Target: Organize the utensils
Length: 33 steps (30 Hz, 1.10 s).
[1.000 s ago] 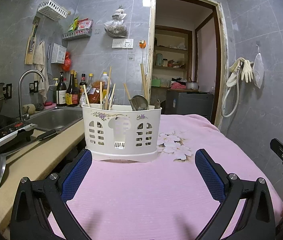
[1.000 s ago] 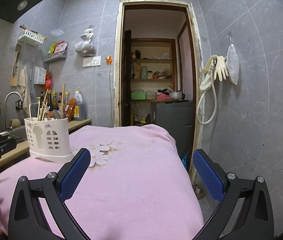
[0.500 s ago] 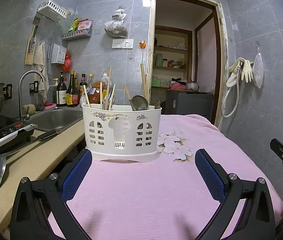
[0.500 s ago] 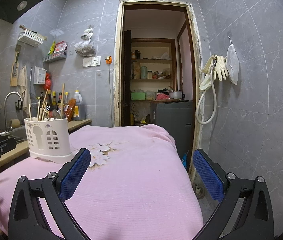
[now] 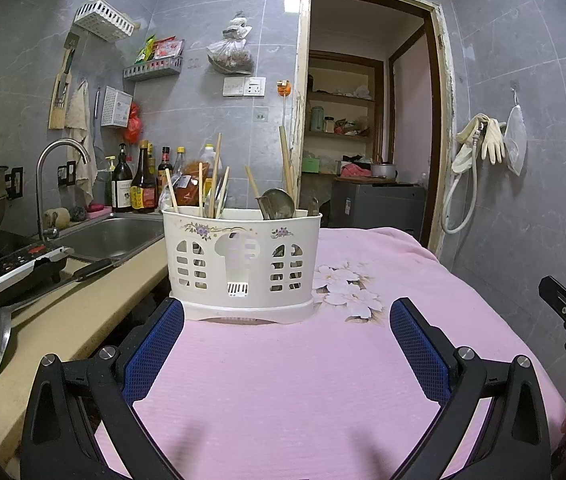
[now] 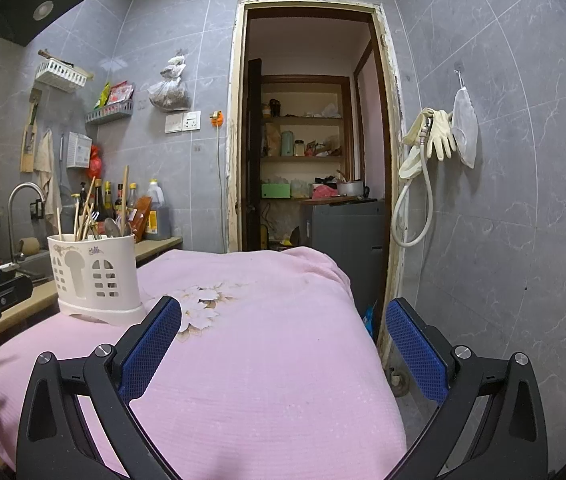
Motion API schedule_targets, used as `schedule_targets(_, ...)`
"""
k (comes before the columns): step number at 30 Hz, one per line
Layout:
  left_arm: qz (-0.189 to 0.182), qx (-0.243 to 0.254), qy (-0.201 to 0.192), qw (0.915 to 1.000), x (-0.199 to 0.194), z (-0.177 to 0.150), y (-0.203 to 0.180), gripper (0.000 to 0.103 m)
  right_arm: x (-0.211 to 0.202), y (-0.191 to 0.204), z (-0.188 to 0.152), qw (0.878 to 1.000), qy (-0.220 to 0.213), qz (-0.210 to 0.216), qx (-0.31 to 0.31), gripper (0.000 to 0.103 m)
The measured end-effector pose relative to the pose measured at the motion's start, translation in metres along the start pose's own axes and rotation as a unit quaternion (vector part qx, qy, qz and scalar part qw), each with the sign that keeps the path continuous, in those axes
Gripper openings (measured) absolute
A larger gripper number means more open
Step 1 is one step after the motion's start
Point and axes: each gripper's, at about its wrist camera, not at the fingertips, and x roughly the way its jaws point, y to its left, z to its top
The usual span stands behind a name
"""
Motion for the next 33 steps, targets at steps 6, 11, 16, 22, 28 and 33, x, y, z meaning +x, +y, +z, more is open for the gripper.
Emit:
schedule_targets(6,-0.001,-0.004,0.002,1.0000,0.0005,-0.0011,0.0019,0.101,-0.0002,-0.0001,-0.0012,1.000,0.000,0.001,0.001,0.103)
schedule_targets(11,0.005,-0.005,0.007,1.0000,0.0030,-0.0020,0.0013,0.101,0.0004,-0.0011,-0.0034,1.000,0.003,0.000,0.003,0.103)
schedule_targets(16,0.011,-0.006,-0.001,0.9999,0.0042,-0.0051,0.0010,0.101,0.0006,-0.0017,-0.0038,1.000,0.007,-0.001,0.004,0.103)
schedule_targets(22,0.016,0.004,0.000,0.9999,0.0055,-0.0055,-0.0010,0.101,0.0024,-0.0010,-0.0034,1.000,0.009,0.000,0.004,0.103)
schedule_targets(28,0.015,0.007,0.001,0.9999,0.0066,-0.0061,-0.0003,0.101,0.0032,0.0003,-0.0040,1.000,0.010,0.000,0.004,0.103)
schedule_targets(33,0.016,0.008,0.002,0.9998,0.0066,-0.0064,0.0015,0.101,0.0031,0.0008,-0.0043,1.000,0.011,0.000,0.005,0.103)
